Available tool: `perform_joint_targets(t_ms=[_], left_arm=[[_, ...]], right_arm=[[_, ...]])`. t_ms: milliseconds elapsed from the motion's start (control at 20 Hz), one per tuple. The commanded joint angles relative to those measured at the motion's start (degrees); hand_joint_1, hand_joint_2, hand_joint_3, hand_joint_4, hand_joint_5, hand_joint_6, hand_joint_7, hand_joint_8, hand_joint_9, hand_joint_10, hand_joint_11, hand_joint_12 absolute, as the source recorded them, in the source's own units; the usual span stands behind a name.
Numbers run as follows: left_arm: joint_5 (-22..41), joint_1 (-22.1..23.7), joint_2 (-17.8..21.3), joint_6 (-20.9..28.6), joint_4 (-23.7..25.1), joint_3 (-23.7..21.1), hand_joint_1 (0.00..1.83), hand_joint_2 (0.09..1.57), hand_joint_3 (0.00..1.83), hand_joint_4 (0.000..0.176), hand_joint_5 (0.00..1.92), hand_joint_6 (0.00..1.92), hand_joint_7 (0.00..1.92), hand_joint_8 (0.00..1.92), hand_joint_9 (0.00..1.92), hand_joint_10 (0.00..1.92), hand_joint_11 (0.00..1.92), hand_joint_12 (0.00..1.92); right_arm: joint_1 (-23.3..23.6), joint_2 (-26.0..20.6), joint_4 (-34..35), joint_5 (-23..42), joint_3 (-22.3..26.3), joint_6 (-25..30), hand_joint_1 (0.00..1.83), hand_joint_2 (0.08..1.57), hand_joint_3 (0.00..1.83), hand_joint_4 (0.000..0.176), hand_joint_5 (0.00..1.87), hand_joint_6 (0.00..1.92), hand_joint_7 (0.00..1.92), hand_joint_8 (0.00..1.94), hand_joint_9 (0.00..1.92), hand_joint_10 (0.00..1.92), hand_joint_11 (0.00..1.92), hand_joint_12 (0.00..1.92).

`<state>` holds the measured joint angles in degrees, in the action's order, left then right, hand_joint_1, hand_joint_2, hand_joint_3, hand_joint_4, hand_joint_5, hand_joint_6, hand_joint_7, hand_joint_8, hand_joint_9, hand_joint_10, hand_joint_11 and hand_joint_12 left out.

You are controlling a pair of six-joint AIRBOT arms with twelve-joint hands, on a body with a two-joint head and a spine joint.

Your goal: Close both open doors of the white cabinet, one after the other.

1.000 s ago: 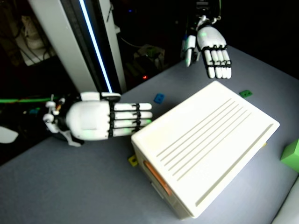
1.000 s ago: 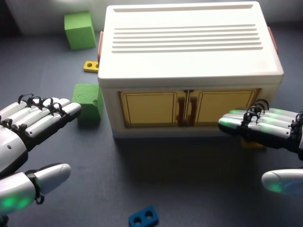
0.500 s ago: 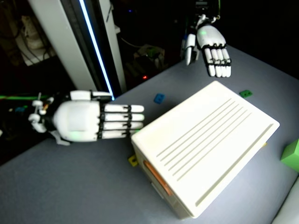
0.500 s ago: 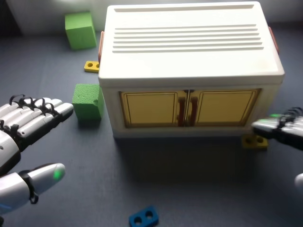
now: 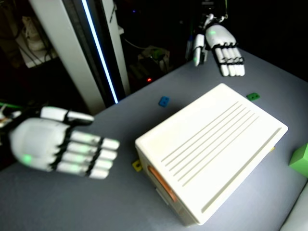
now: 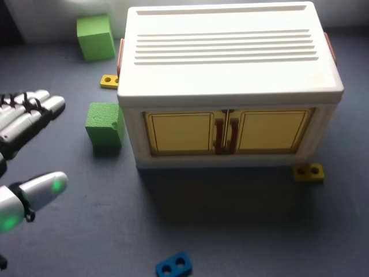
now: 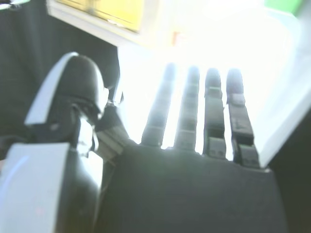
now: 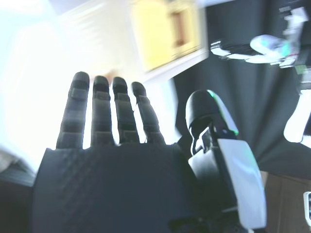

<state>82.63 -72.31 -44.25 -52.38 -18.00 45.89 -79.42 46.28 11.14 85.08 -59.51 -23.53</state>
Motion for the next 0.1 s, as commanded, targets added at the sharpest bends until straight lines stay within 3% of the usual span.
perform_joint_targets(t_ms=[0, 50], left_arm=[[9.7, 0.9, -0.6, 0.1, -0.7, 0.5, 0.00, 1.40, 0.00, 0.000, 0.06, 0.01, 0.06, 0.01, 0.11, 0.01, 0.00, 0.56], [11.1, 1.4, -0.9, 0.2, -1.4, 0.9, 0.00, 1.41, 0.00, 0.000, 0.01, 0.00, 0.01, 0.01, 0.02, 0.00, 0.00, 0.24]], right_arm=[[1.1, -0.1, 1.9, 10.7, -0.2, -0.4, 0.00, 1.48, 0.00, 0.000, 0.08, 0.02, 0.04, 0.01, 0.04, 0.01, 0.11, 0.04], [1.9, 0.2, 2.9, 12.4, -0.4, -0.7, 0.00, 1.46, 0.00, 0.000, 0.09, 0.01, 0.08, 0.01, 0.09, 0.01, 0.15, 0.04]])
